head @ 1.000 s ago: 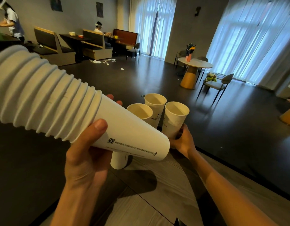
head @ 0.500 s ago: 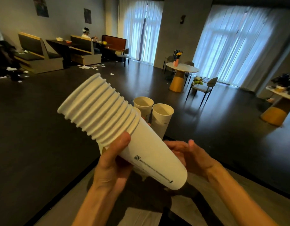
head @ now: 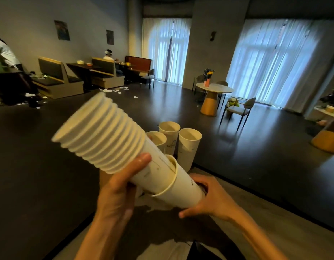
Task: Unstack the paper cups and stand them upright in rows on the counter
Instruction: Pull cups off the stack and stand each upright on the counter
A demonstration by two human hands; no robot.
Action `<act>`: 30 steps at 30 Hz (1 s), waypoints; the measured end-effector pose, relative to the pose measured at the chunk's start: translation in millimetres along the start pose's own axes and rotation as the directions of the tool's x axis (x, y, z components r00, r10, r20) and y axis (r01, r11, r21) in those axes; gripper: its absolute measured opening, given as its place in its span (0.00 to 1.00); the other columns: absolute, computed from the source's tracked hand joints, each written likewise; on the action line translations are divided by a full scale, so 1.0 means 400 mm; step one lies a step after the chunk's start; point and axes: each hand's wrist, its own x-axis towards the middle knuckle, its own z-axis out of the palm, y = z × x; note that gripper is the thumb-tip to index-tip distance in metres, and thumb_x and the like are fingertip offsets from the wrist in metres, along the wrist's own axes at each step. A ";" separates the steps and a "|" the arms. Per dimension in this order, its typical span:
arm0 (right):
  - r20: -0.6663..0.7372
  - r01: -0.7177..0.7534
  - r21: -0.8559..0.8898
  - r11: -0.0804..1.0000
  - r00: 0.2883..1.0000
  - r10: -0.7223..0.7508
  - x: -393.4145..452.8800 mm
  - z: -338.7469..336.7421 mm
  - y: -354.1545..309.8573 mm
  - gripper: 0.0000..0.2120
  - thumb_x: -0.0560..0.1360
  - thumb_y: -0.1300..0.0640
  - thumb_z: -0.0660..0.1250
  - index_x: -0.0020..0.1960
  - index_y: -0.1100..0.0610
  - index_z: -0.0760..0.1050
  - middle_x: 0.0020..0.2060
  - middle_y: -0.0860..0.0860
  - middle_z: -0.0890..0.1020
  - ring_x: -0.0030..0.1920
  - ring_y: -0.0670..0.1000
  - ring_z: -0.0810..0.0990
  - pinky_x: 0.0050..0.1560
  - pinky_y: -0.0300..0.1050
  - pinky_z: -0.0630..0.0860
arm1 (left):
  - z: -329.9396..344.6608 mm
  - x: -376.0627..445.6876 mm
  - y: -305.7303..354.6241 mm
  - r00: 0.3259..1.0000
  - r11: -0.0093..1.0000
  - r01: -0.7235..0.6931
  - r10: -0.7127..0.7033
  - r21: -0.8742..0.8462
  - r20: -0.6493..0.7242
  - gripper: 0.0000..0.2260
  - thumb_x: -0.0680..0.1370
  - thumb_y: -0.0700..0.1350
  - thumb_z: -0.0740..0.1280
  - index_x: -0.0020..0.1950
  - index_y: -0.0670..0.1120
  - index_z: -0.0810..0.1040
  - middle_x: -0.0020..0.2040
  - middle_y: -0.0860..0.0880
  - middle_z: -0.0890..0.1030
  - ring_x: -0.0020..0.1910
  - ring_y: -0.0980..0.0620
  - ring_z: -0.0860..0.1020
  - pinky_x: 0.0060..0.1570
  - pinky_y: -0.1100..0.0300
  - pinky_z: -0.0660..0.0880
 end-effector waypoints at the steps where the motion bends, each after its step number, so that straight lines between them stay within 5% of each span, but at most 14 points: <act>1: -0.056 -0.013 -0.015 1.000 0.998 0.012 0.005 0.011 0.021 0.36 0.55 0.39 0.81 0.60 0.33 0.72 0.62 0.34 0.69 0.66 0.42 0.67 0.70 0.54 0.69 | -0.006 0.011 0.014 0.999 0.999 -0.034 0.034 -0.034 -0.006 0.38 0.48 0.55 0.84 0.58 0.56 0.82 0.58 0.49 0.84 0.60 0.48 0.81 0.57 0.43 0.77; 5: -0.291 0.020 0.059 0.998 0.957 -0.002 0.040 0.051 0.077 0.34 0.56 0.37 0.81 0.58 0.35 0.69 0.57 0.35 0.72 0.58 0.39 0.74 0.52 0.37 0.77 | -0.020 0.049 0.064 0.975 0.973 -0.218 0.214 -0.079 -0.060 0.21 0.61 0.45 0.75 0.54 0.56 0.84 0.54 0.52 0.85 0.60 0.49 0.81 0.58 0.47 0.80; 8: -0.346 0.018 0.174 0.985 0.937 0.044 0.085 0.083 0.094 0.35 0.58 0.44 0.83 0.57 0.35 0.66 0.53 0.34 0.75 0.53 0.37 0.76 0.44 0.31 0.73 | -0.038 0.076 0.082 0.960 0.960 -0.267 0.257 -0.088 -0.112 0.27 0.65 0.47 0.72 0.65 0.54 0.75 0.56 0.53 0.83 0.63 0.49 0.80 0.56 0.50 0.80; 12: -0.346 0.008 0.270 0.963 0.934 0.090 0.150 0.113 0.108 0.37 0.61 0.48 0.82 0.63 0.43 0.65 0.55 0.37 0.74 0.54 0.40 0.76 0.49 0.31 0.74 | -0.069 0.102 0.070 0.961 0.969 -0.236 0.222 -0.070 -0.165 0.27 0.70 0.46 0.73 0.68 0.54 0.72 0.61 0.51 0.82 0.64 0.49 0.79 0.62 0.43 0.77; 17: -0.317 0.005 0.276 0.961 0.945 0.087 0.206 0.136 0.142 0.37 0.62 0.49 0.82 0.64 0.43 0.65 0.57 0.38 0.75 0.59 0.41 0.76 0.59 0.41 0.76 | -0.093 0.113 0.042 0.968 0.984 -0.157 0.137 -0.085 -0.209 0.45 0.53 0.57 0.83 0.69 0.56 0.72 0.67 0.48 0.78 0.65 0.49 0.79 0.61 0.44 0.77; 20: -0.313 0.010 0.296 0.955 0.946 0.087 0.223 0.145 0.155 0.38 0.61 0.48 0.82 0.65 0.43 0.66 0.56 0.36 0.76 0.58 0.39 0.77 0.60 0.45 0.78 | -0.090 0.108 0.021 0.973 0.980 -0.164 0.141 -0.115 -0.180 0.29 0.63 0.54 0.80 0.63 0.58 0.78 0.64 0.49 0.81 0.64 0.48 0.79 0.60 0.42 0.77; 22: -0.307 0.014 0.310 0.950 0.948 0.087 0.230 0.145 0.152 0.38 0.62 0.49 0.82 0.67 0.45 0.67 0.57 0.37 0.76 0.59 0.40 0.77 0.61 0.45 0.78 | -0.081 0.102 0.011 0.979 0.978 -0.161 0.141 -0.134 -0.147 0.13 0.74 0.48 0.68 0.56 0.60 0.83 0.59 0.50 0.83 0.63 0.47 0.80 0.60 0.41 0.77; 23: -0.299 0.016 0.315 0.949 0.951 0.083 0.230 0.143 0.151 0.39 0.62 0.49 0.82 0.68 0.46 0.67 0.59 0.38 0.76 0.60 0.42 0.77 0.60 0.45 0.78 | -0.075 0.097 0.007 0.982 0.977 -0.158 0.140 -0.143 -0.128 0.14 0.76 0.46 0.64 0.54 0.61 0.84 0.58 0.51 0.84 0.63 0.47 0.80 0.59 0.42 0.78; 27: -0.233 -0.012 0.311 0.950 0.968 0.088 0.198 0.138 0.168 0.44 0.59 0.49 0.83 0.69 0.48 0.65 0.61 0.39 0.75 0.61 0.41 0.75 0.58 0.37 0.75 | -0.060 0.082 0.003 0.993 0.985 -0.118 0.113 -0.130 -0.040 0.13 0.70 0.50 0.71 0.52 0.62 0.85 0.55 0.51 0.85 0.61 0.47 0.81 0.52 0.47 0.81; 30: -0.335 -0.063 0.237 0.969 0.931 0.142 0.131 0.134 0.178 0.32 0.60 0.46 0.83 0.56 0.48 0.70 0.52 0.44 0.78 0.52 0.43 0.79 0.52 0.40 0.79 | -0.064 0.068 -0.002 0.998 0.993 -0.061 0.061 -0.097 -0.005 0.28 0.52 0.59 0.82 0.52 0.61 0.85 0.56 0.49 0.85 0.59 0.45 0.82 0.54 0.43 0.81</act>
